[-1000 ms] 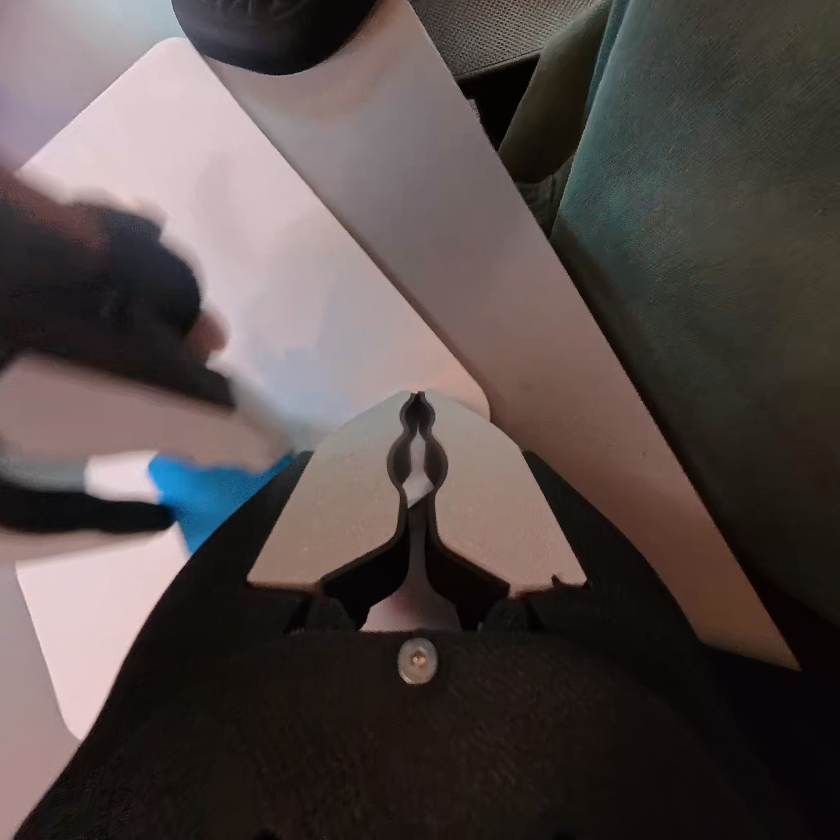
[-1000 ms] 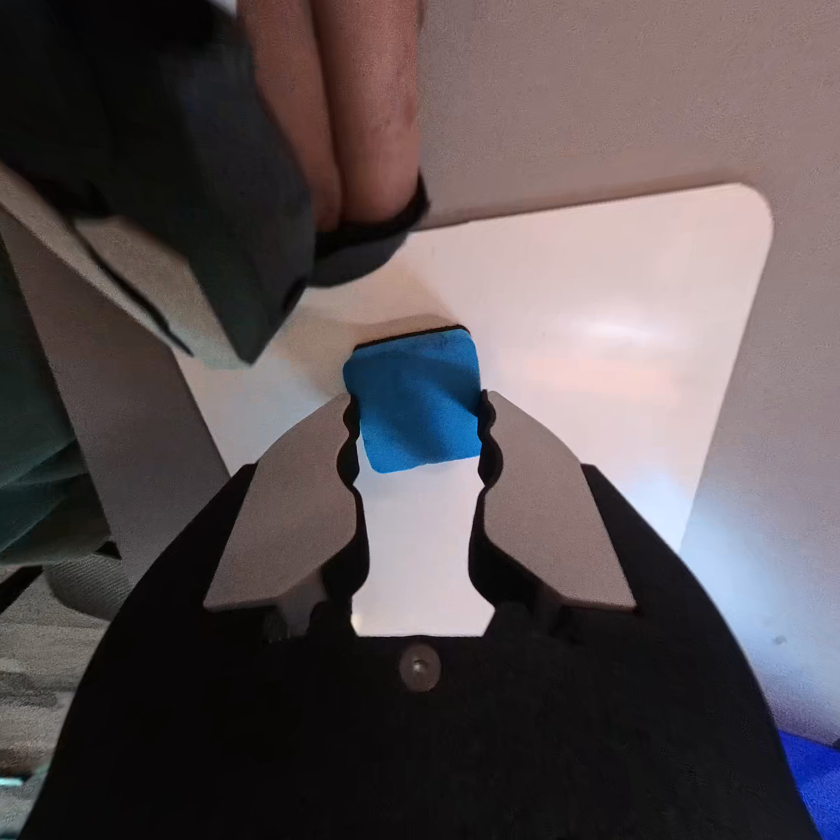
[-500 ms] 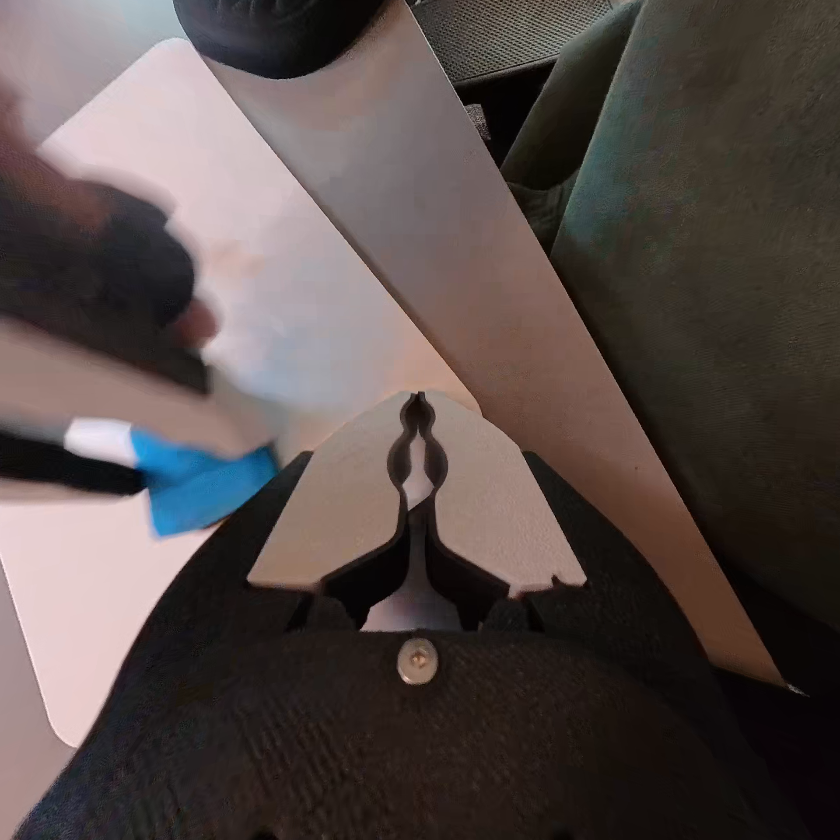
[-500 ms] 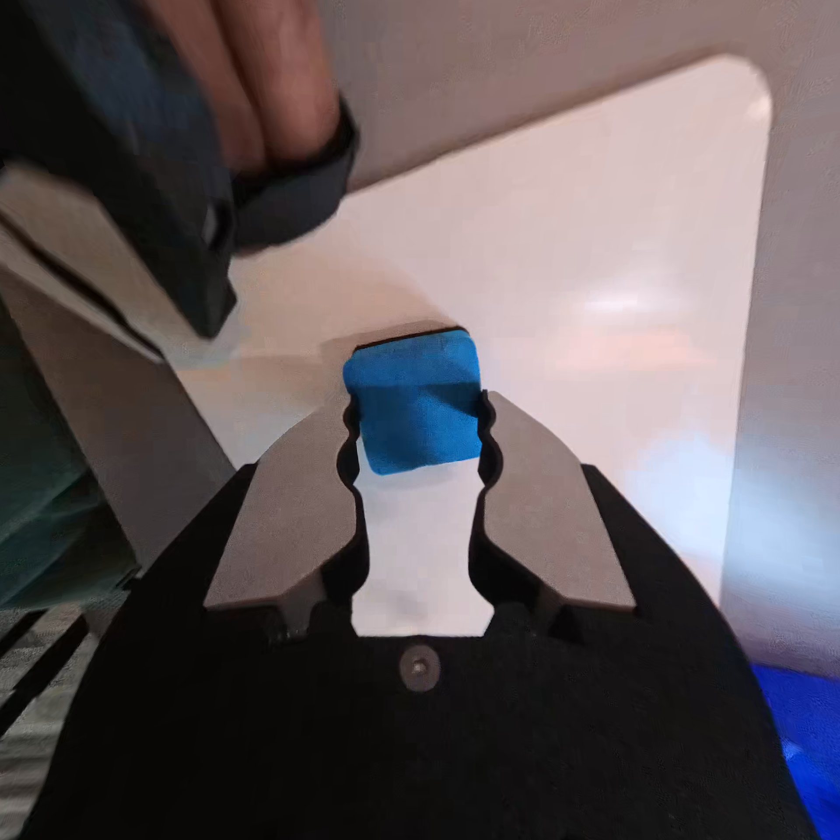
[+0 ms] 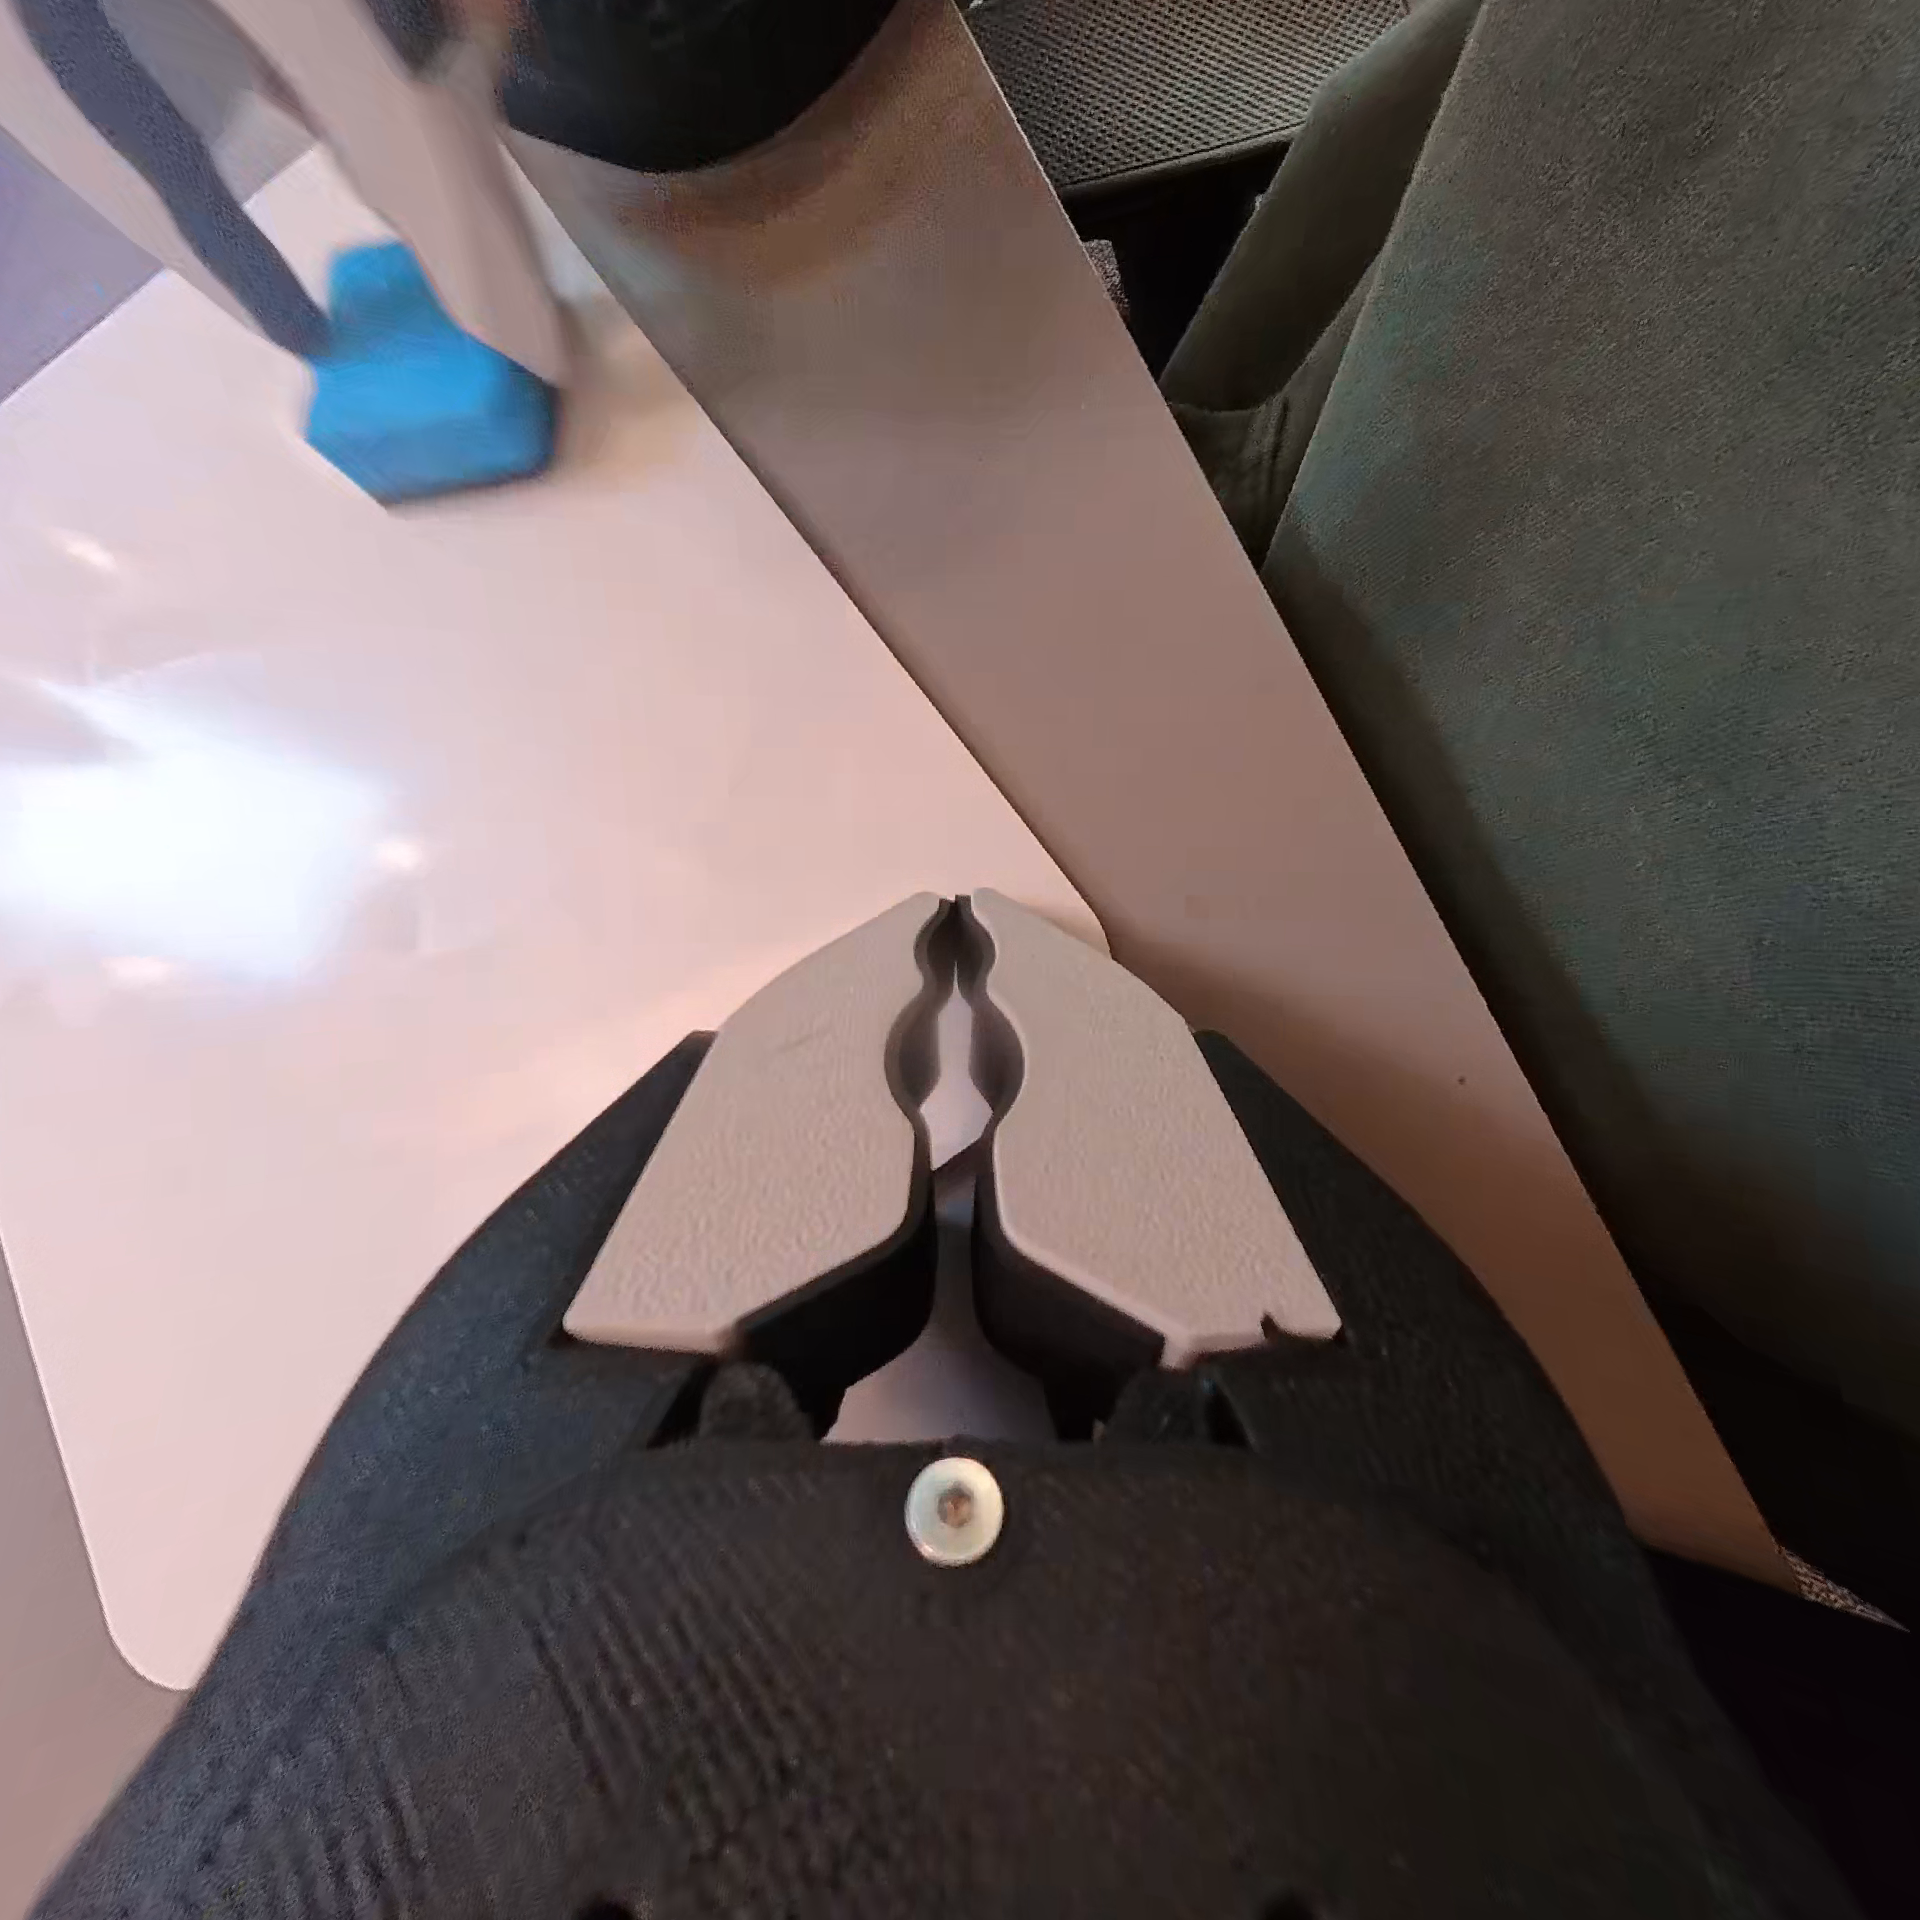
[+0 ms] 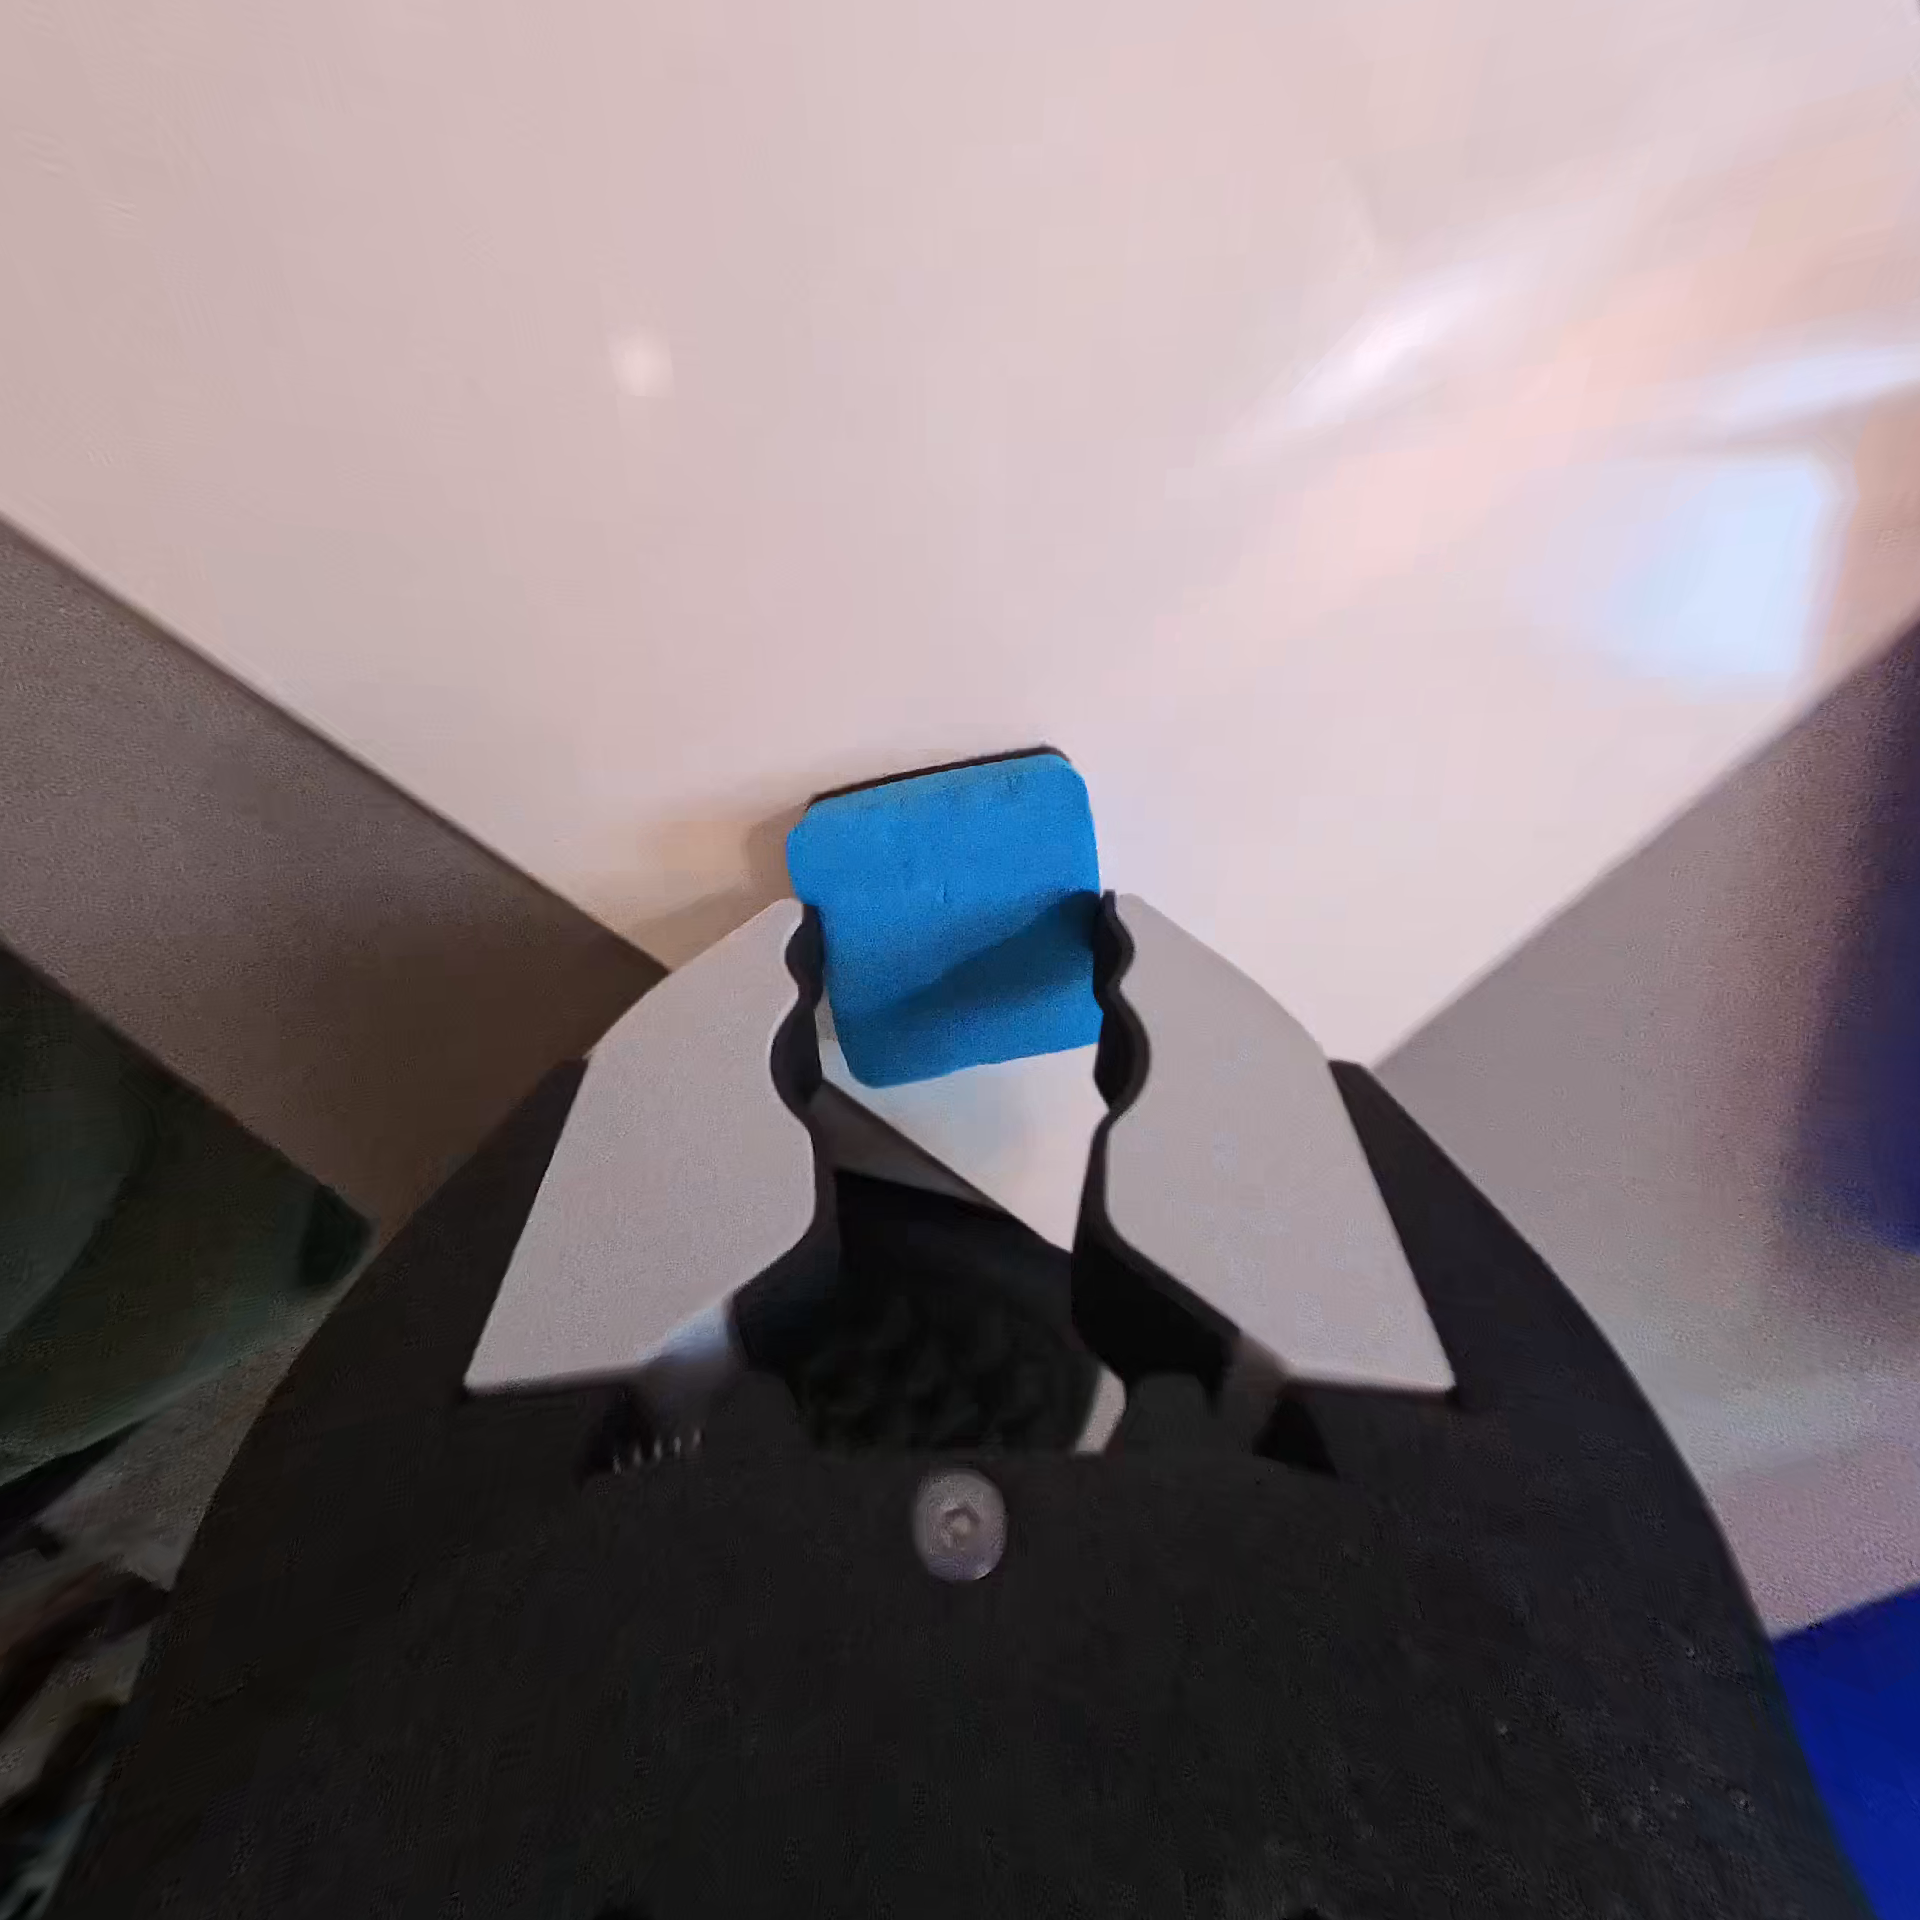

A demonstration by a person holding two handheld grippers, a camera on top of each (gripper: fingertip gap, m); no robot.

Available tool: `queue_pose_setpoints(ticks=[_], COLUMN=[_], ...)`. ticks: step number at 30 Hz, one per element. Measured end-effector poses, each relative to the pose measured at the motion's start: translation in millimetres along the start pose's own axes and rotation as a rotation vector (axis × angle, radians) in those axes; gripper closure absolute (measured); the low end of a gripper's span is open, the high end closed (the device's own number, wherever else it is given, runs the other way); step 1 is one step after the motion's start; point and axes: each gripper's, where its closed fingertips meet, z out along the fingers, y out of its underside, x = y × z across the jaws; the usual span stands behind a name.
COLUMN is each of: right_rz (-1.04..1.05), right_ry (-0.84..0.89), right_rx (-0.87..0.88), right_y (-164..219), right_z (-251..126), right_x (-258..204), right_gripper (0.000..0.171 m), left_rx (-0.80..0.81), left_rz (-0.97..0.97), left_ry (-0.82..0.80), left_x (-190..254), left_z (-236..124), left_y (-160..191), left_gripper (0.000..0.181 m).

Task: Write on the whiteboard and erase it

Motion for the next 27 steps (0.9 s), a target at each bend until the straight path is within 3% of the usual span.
queue_pose_setpoints(ticks=[2,4,9,11,17,20,23,27], right_rz=[-0.153,-0.211,0.203,0.248,-0.222,-0.224,-0.079,0.166], right_ry=[-0.031,-0.021,0.043,0.054,-0.036,-0.043,-0.018,0.07], right_rx=[0.038,0.04,0.019,0.038,0.099,0.088,0.078,0.133], right_y=[-25.6,-28.5,37.1,29.5,-128.0,-181.4,-173.3,-106.4], right_z=[1.6,1.6,-2.8,-1.1,20.1,30.5,32.7,24.8], right_x=[-45.7,-52.3,57.7,65.6,-31.6,-10.7,50.4,120.8], right_gripper=[0.12,0.12,0.12,0.12,0.12,0.12,0.12,0.12], left_rx=[-0.003,-0.009,-0.022,-0.023,-0.012,-0.005,-0.003,0.008], left_rz=[-0.006,0.001,0.026,0.028,0.018,0.011,0.014,0.006], left_ry=[-0.002,-0.012,-0.029,-0.025,-0.016,-0.015,-0.014,0.004], left_x=[0.0,-0.1,0.0,0.1,0.6,0.5,0.8,0.9], left_z=[0.1,-0.4,-0.6,-0.6,-0.7,-0.7,-0.9,0.1], left_y=[-0.1,0.4,0.6,0.6,0.7,0.9,0.9,0.0], left_gripper=[0.181,0.181,0.181,0.181,0.181,0.181,0.181,0.181])
